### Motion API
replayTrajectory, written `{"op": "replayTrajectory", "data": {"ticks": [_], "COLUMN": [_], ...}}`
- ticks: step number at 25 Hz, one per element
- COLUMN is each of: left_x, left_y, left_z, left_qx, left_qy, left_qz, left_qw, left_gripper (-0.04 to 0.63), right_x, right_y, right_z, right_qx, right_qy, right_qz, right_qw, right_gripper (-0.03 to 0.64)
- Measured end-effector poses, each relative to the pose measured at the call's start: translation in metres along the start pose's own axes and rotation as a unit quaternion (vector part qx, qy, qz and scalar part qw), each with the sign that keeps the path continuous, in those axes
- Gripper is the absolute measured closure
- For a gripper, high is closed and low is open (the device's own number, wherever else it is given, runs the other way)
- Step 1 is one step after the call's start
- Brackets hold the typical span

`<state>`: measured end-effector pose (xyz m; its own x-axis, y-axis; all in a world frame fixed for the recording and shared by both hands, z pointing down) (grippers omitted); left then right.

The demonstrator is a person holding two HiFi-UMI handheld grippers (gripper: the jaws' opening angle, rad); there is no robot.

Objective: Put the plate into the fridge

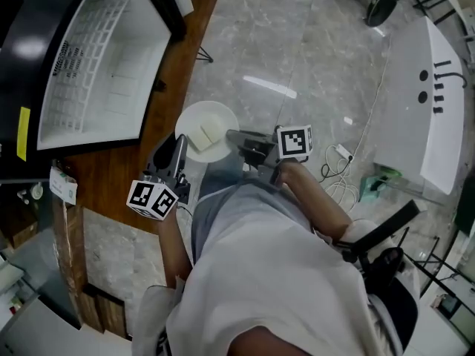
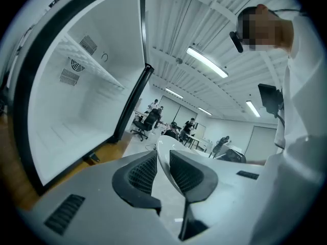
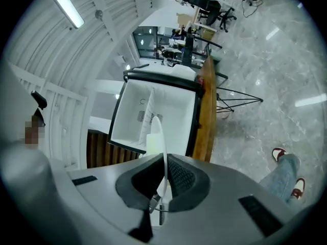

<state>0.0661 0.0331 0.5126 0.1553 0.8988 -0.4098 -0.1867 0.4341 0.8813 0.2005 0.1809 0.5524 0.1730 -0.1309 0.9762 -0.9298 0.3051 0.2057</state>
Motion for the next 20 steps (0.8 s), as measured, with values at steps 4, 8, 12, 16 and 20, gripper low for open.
{"op": "replayTrajectory", "data": {"ticks": [4,8,12,16,20], "left_x": [-0.005,-0.049,-0.112,-0.129,-0.133], "left_y": [-0.049,-0.121,-0.198,-0.239,-0.272], "left_z": [0.057,0.125,0.12,0.106,0.101], "left_qx": [0.036,0.07,0.101,0.135,0.165], "left_qy": [-0.069,-0.138,-0.194,-0.255,-0.332], "left_qz": [0.078,0.089,0.098,0.139,0.192], "left_qw": [0.994,0.984,0.9709,0.9474,0.9085], "left_gripper": [0.512,0.512,0.511,0.511,0.511], "right_x": [-0.008,-0.007,-0.027,-0.047,-0.066], "right_y": [-0.09,-0.202,-0.255,-0.272,-0.301], "right_z": [0.019,0.077,0.181,0.232,0.27], "right_qx": [-0.037,-0.088,-0.13,-0.155,-0.174], "right_qy": [0.001,0.016,-0.019,-0.064,-0.097], "right_qz": [-0.028,-0.045,-0.048,-0.032,-0.043], "right_qw": [0.999,0.995,0.99,0.985,0.979], "right_gripper": [0.594,0.594,0.594,0.594,0.594]}}
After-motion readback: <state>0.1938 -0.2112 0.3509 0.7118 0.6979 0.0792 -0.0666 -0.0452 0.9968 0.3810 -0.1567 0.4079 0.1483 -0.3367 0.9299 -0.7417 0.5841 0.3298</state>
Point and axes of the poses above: the fingertips, and each gripper's own axes: z forward along the fingers, x to its right, y out of its underside, the point moved 6 cm from there along -z, backward along the fingers, and after that the axes turned 6 degrees about -y, right-handed, at the moved point
